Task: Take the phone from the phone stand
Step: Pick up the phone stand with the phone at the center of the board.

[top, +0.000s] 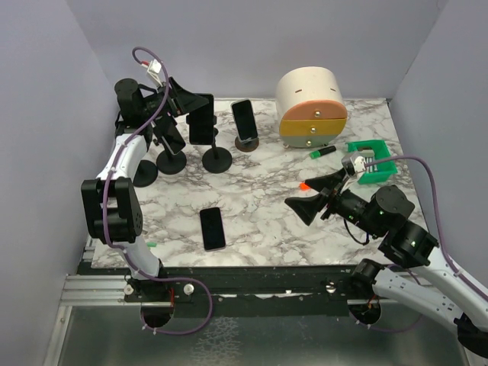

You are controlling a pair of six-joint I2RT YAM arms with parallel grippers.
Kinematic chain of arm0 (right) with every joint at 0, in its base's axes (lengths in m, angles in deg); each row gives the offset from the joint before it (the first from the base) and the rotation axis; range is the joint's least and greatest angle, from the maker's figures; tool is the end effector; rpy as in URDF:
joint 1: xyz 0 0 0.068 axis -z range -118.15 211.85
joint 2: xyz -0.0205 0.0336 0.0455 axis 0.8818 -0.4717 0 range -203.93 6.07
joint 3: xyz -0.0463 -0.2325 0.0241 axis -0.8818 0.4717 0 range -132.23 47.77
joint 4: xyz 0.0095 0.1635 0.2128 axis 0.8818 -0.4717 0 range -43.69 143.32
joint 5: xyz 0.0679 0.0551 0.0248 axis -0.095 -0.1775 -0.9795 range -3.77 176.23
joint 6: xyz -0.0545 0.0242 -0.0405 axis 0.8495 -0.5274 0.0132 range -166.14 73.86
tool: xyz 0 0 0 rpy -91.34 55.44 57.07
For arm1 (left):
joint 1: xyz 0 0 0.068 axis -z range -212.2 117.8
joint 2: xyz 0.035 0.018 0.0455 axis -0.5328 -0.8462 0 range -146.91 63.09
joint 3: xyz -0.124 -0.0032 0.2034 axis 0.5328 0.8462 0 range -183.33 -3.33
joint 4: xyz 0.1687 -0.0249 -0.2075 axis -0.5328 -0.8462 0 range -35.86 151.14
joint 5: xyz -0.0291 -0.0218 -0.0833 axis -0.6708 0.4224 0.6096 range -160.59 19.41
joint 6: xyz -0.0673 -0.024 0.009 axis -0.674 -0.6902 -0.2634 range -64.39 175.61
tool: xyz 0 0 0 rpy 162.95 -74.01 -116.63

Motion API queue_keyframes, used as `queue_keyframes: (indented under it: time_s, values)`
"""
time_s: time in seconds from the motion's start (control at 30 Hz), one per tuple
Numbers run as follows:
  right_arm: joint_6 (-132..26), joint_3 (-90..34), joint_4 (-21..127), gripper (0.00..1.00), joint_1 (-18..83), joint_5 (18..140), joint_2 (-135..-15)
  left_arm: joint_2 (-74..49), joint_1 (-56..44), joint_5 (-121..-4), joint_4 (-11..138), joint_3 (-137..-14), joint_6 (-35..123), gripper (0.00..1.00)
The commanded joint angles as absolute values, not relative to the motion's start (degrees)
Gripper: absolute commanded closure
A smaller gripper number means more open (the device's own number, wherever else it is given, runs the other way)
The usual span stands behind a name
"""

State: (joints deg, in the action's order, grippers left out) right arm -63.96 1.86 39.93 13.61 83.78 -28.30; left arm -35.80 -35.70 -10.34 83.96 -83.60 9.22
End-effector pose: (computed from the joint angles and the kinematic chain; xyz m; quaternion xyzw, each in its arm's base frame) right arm 0.1316 0.1513 0.3472 -0.2029 0.6891 0.3921 0.5747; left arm 0.4194 -0.0262 0.3226 0.0850 0.6890 -0.5496 0.4648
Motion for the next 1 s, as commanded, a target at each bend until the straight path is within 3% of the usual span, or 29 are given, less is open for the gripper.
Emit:
queue_keyframes:
  time_s: [0.0, 0.5, 0.97]
  values:
    - [-62.50, 1.23, 39.40, 0.00, 13.59, 83.07, -27.65, -37.51, -35.78, -8.05, 85.36, -84.71, 8.54, 0.29]
    - [-61.96, 1.72, 39.73, 0.00, 13.54, 83.07, -27.35, -38.13, -35.35, -7.01, 94.69, -83.13, 1.45, 0.63]
    - [-62.05, 1.72, 39.25, 0.00, 13.57, 83.60, -27.08, -40.28, -34.37, -6.07, 96.12, -82.68, 1.15, 0.66]
